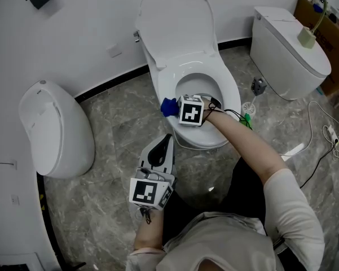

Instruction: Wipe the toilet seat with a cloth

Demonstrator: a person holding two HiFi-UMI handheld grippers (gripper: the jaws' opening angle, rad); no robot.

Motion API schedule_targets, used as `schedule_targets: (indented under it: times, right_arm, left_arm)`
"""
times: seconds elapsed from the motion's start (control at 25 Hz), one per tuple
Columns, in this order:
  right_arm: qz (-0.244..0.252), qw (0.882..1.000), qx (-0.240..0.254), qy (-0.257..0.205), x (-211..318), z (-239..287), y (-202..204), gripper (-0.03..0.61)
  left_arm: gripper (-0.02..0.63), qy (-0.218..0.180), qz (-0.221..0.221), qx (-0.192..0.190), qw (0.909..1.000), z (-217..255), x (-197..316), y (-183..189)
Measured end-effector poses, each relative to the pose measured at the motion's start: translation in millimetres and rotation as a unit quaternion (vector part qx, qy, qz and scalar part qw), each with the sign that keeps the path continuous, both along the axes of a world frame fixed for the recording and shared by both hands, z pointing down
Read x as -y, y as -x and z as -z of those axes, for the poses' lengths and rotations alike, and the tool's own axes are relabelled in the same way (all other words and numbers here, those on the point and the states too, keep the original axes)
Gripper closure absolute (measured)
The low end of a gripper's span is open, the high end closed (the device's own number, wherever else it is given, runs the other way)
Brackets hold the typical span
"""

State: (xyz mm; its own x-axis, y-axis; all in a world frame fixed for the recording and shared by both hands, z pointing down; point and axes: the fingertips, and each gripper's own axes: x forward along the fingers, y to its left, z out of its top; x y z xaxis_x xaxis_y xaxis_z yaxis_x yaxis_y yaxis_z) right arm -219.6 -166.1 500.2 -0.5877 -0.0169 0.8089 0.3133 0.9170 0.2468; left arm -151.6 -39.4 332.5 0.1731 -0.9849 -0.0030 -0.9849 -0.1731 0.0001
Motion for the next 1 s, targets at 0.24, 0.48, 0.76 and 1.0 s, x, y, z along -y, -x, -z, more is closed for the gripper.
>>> schedule_targets:
  times: [0.24,0.48,0.76,1.0]
  right_arm:
    - [0.007,1.000,-0.004,0.003,-8.9,-0.9,-6.5,0.543]
    - [0.013,1.000,-0.006,0.004,-15.3,-0.1,-12.0,0.543]
    - [0.018,1.000,-0.007,0.003,-21.2,1.2,-17.1,0.543]
    - [0.024,1.000,-0.008,0.005,-29.3,2.2,-23.5,0.543]
  left_arm:
    - [0.606,0.002,-0.008,0.002,1.0000,0.6,1.6,-4.3]
    - [0.606,0.005,-0.013,0.004,0.9999,-0.9,1.5,-7.3]
    - [0.606,0.003,-0.014,-0.004,0.9999,-1.0,-1.1,-9.5]
    - [0.606,0.002,-0.016,0.003,0.9999,0.1,-3.8,-13.4]
